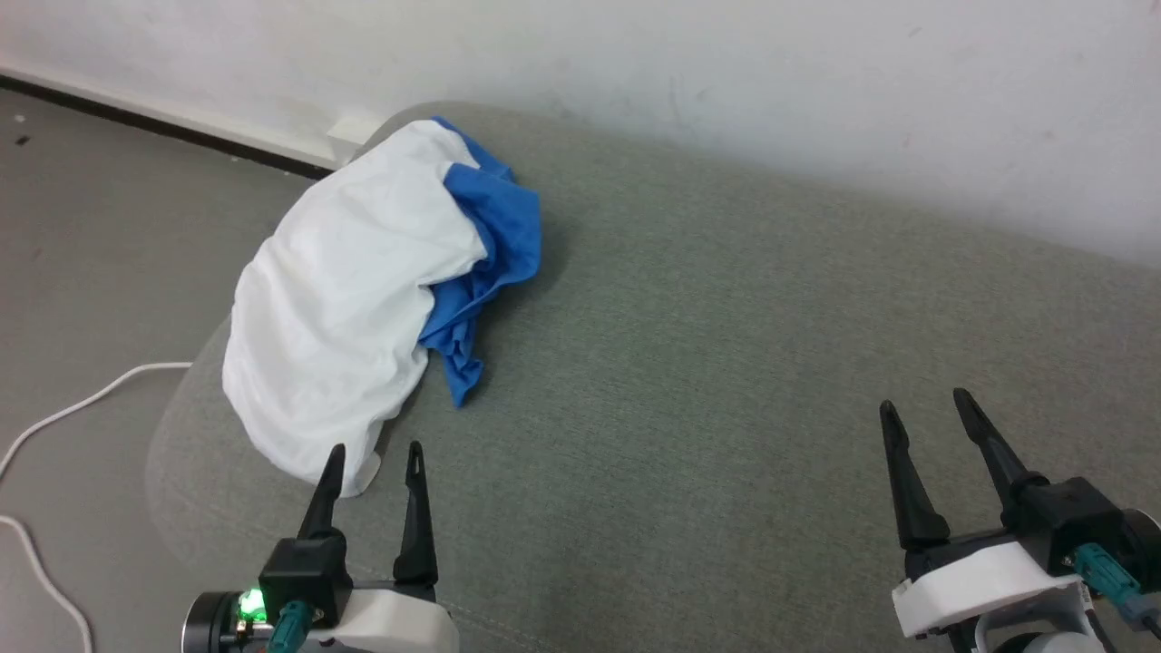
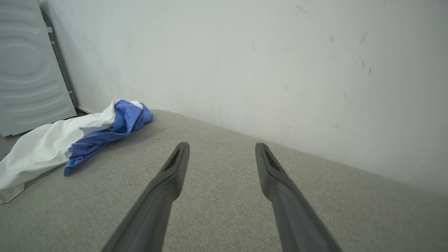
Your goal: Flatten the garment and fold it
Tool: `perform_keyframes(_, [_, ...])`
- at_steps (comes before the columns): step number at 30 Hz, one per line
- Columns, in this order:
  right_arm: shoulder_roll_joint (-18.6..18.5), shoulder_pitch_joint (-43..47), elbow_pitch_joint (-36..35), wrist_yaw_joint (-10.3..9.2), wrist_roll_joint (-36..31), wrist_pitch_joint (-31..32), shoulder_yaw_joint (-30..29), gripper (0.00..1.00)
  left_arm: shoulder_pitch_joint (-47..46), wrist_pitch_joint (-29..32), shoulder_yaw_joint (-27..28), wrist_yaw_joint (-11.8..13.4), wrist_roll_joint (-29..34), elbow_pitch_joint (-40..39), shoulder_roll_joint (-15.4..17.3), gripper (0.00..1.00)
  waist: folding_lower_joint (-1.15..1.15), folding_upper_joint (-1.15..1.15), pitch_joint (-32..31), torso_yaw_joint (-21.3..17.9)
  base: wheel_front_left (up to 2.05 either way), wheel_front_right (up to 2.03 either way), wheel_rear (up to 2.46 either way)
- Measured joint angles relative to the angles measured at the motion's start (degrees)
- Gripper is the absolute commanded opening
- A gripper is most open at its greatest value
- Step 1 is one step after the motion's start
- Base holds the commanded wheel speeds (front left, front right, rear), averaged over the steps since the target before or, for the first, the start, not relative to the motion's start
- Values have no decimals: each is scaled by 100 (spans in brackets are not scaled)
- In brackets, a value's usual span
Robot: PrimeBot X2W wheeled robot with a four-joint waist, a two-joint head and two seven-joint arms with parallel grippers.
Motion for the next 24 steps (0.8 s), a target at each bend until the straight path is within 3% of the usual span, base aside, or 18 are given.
perform_keyframes(24, [2,88,23,0,-8,-285,101,100,144,-300,-164,194,-94,-37,-1,100,0,0,-23,771,0,0,0])
